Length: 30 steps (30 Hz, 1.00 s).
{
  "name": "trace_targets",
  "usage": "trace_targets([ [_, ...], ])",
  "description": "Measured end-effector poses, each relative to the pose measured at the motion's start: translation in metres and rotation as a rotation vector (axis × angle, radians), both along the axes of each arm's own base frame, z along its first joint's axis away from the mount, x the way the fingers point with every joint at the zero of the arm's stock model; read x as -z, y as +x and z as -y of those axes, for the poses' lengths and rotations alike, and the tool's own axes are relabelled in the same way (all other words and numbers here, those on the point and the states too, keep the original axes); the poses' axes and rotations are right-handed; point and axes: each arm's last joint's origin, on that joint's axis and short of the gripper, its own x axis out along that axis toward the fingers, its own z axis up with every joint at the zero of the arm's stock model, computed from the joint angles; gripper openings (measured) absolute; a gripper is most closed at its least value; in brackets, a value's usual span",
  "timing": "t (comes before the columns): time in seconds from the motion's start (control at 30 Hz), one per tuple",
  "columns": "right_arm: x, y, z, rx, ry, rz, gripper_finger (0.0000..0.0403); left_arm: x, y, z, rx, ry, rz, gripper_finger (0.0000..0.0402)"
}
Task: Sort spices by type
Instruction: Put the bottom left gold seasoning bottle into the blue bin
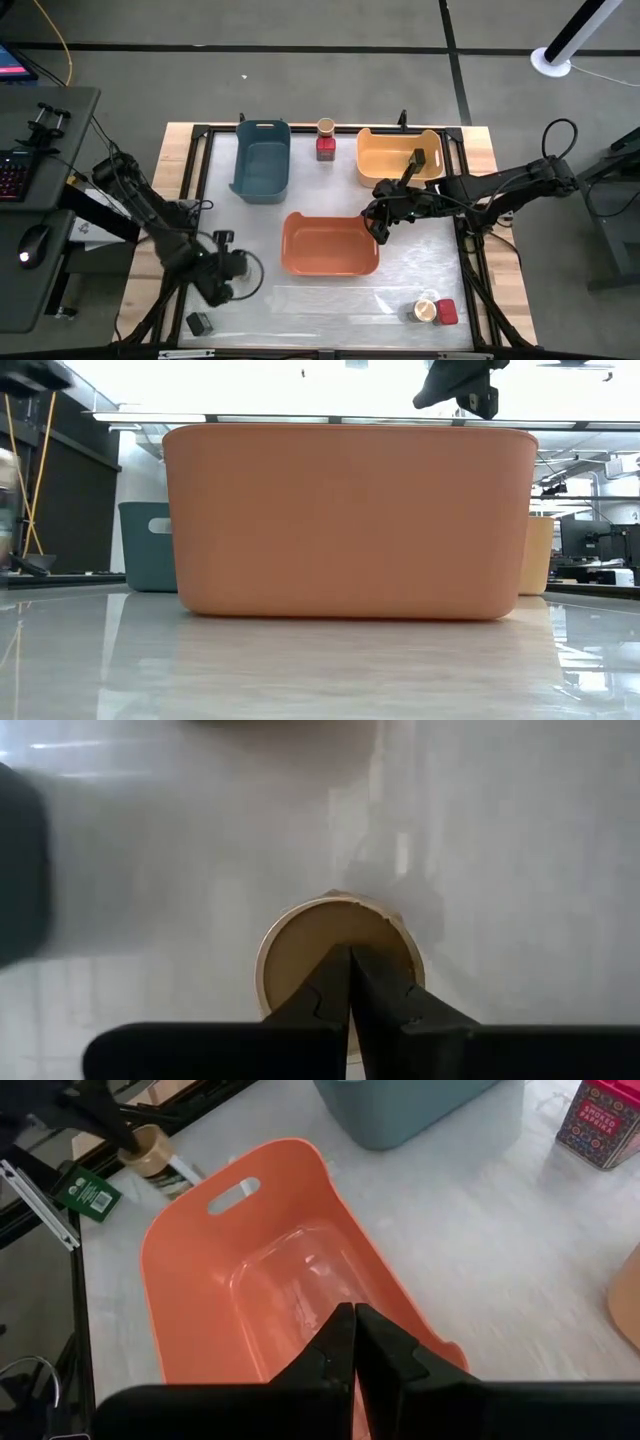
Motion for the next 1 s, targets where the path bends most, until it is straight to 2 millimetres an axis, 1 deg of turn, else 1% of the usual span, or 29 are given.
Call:
trace_targets([
  [0.2, 0.0, 0.0, 0.0, 0.001, 0.0, 0.001, 0.0, 0.0, 0.016, -0.021, 0.07, 0.05, -0.036, 0.0],
  [0.37, -0.002, 0.002, 0.0, 0.011, -0.004, 0.028, 0.0, -0.008, 0.022, -0.039, 0.095, 0.041, -0.037, 0.0],
  [0.43, -0.003, 0.002, 0.0, 0.011, -0.002, 0.038, 0.0, -0.017, 0.021, -0.047, 0.082, 0.021, -0.025, 0.0],
  [0.5, -0.003, 0.002, 0.0, 0.011, -0.001, 0.041, 0.0, -0.032, 0.02, -0.054, 0.066, -0.026, 0.02, 0.0],
  [0.7, -0.004, 0.003, 0.0, 0.012, 0.002, 0.052, 0.0, -0.059, 0.003, -0.071, -0.008, -0.15, 0.109, 0.0004],
  [0.77, -0.004, 0.003, 0.0, 0.013, 0.004, 0.058, 0.0, -0.063, -0.003, -0.074, -0.018, -0.164, 0.125, 0.0014],
  [0.83, -0.005, 0.004, 0.0, 0.013, 0.007, 0.072, 0.0, -0.063, -0.007, -0.076, -0.015, -0.177, 0.126, 0.0034],
  [0.9, -0.006, 0.005, -0.001, 0.016, 0.011, 0.082, 0.0, -0.063, -0.01, -0.077, -0.009, -0.197, 0.121, 0.0062],
  [1.0, -0.007, 0.005, 0.001, 0.04, 0.023, 0.092, 0.0, -0.061, -0.01, -0.076, 0.002, -0.202, 0.122, 0.0118],
])
